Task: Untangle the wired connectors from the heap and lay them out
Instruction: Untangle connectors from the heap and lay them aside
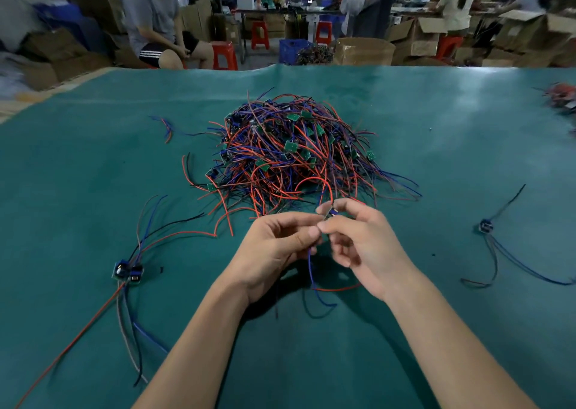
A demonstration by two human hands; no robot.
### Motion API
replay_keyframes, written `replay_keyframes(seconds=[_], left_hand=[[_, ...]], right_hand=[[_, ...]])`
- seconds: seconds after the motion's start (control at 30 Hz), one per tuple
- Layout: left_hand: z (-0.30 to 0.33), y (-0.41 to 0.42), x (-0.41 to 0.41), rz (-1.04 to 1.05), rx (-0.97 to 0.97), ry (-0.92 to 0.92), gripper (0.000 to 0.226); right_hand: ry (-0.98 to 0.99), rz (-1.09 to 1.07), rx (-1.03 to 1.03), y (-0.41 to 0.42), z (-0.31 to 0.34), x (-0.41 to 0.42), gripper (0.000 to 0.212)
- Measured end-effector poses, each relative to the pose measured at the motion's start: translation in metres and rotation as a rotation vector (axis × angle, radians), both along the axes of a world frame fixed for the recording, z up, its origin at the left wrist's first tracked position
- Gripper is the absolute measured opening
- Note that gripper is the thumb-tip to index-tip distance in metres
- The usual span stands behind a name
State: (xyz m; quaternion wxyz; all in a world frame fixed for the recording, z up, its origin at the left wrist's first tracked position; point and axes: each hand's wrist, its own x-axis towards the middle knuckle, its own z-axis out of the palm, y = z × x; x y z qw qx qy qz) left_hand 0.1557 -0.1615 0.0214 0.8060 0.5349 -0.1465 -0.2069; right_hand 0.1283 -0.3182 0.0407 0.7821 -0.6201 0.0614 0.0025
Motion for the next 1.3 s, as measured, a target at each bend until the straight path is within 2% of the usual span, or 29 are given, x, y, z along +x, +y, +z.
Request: replay_keyframes(seconds=[0.13,0.27,0.4,0.5,0.6,0.67,0.73,0.77,0.9,0.97,1.03,1.1,1.2,1.23,1.3], left_hand=[[-0.001,0.0,0.002,0.056,0.015,0.025,0.017],[-0.002,-0.002,0.002,0.08,0.11,-0.076,0.023],[-0.004,-0.001,0.003,0.063,0.142,-0.112,0.018],[-0.003,0.0,0.004,0.033,0.135,-0.096,0.015],[-0.002,0.0,0.003,0.015,0.159,-0.111,0.015],[-0.002,0.0,0.003,0.013,0.172,-0.117,0.018],[-0.002,0.001,0.003,0.019,0.188,-0.13,0.019],[-0.002,0.001,0.003,0.022,0.195,-0.138,0.02],[-0.005,0.001,0.004,0.029,0.188,-0.14,0.019],[-0.005,0.001,0.005,0.058,0.144,-0.109,0.016],[-0.005,0.003,0.009,0.103,0.069,-0.078,0.012],[-0.005,0.002,0.009,0.137,0.027,-0.082,0.012],[-0.003,0.0,0.006,0.141,0.042,-0.121,0.012],[-0.001,0.0,0.005,0.131,0.064,-0.128,0.012],[0.001,0.002,0.004,0.11,0.111,-0.119,0.011]], right_hand=[[-0.014,0.088,0.065,-0.004,0.002,0.002,0.018],[-0.028,0.063,0.038,-0.008,0.0,0.002,0.039],[-0.011,0.073,0.202,-0.008,0.0,0.003,0.03],[-0.073,0.017,0.163,-0.009,-0.001,0.003,0.031],[-0.144,-0.188,0.053,-0.015,-0.002,0.006,0.037],[-0.212,-0.37,-0.112,-0.025,-0.002,0.008,0.017],[-0.28,-0.523,-0.293,-0.037,-0.002,0.011,0.024],[-0.298,-0.579,-0.307,-0.042,-0.003,0.011,0.026],[-0.288,-0.849,-0.192,-0.062,-0.003,0.011,0.02],[-0.251,-1.014,-0.075,-0.073,-0.001,0.011,0.021],[-0.204,-1.093,-0.068,-0.079,0.0,0.008,0.021],[-0.185,-0.943,-0.15,-0.065,-0.001,0.005,0.023],[-0.238,-0.394,-0.319,-0.013,-0.004,-0.003,0.032],[-0.268,-0.27,-0.384,0.002,-0.006,-0.006,0.03],[-0.321,-0.203,-0.46,0.016,-0.01,-0.008,0.02]])
